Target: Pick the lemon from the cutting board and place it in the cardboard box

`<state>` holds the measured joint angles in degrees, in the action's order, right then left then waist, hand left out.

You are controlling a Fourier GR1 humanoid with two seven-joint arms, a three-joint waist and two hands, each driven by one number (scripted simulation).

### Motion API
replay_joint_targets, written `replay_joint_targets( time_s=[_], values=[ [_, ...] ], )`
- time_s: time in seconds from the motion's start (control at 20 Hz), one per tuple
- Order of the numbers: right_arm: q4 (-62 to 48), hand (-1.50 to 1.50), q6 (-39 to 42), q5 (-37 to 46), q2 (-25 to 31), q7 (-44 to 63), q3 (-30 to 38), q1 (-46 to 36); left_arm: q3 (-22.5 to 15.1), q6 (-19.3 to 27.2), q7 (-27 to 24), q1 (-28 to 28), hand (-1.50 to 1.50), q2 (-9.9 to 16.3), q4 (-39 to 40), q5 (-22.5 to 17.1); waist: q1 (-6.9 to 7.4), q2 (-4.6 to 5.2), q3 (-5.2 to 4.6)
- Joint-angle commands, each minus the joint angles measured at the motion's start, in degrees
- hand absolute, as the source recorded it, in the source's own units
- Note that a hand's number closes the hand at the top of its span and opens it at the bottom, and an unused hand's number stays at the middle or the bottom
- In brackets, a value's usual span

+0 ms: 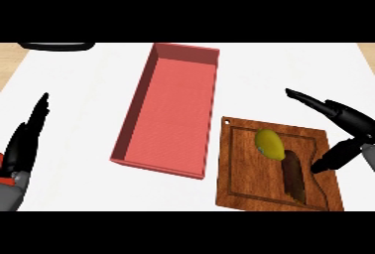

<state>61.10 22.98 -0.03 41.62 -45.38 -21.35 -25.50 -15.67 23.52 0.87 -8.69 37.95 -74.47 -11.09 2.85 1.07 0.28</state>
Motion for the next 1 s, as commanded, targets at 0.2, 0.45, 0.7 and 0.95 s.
replay_joint_targets(
  time_s=[0.2, 0.45, 0.7, 0.95],
  values=[
    [-7.47, -1.50, 1.81, 17.14, 2.29, -6.18, -9.93, -12.54, 0.45, -0.84, 0.51, -1.23, 0.00, -0.39, 1.22, 1.08, 0.34, -0.28, -0.22],
    [-10.23, -1.50, 0.50, 25.98, 2.21, -6.34, -16.57, -16.61, 1.59, -1.71, -2.59, 0.36, 0.00, -1.34, 3.83, 1.13, -0.40, -0.41, -0.30],
    [-14.45, -1.50, 1.59, 29.40, -5.30, -3.12, -18.56, -20.40, 2.38, -1.38, 3.76, -2.74, 0.00, -1.16, 1.87, 2.83, -1.64, -0.72, -0.25],
    [-16.56, -1.50, 0.67, 34.76, -7.44, -1.28, -18.61, -21.96, 3.82, -1.09, 1.62, 0.74, 0.00, -2.28, 1.04, 5.00, -2.04, -0.91, -0.27]
  ],
)
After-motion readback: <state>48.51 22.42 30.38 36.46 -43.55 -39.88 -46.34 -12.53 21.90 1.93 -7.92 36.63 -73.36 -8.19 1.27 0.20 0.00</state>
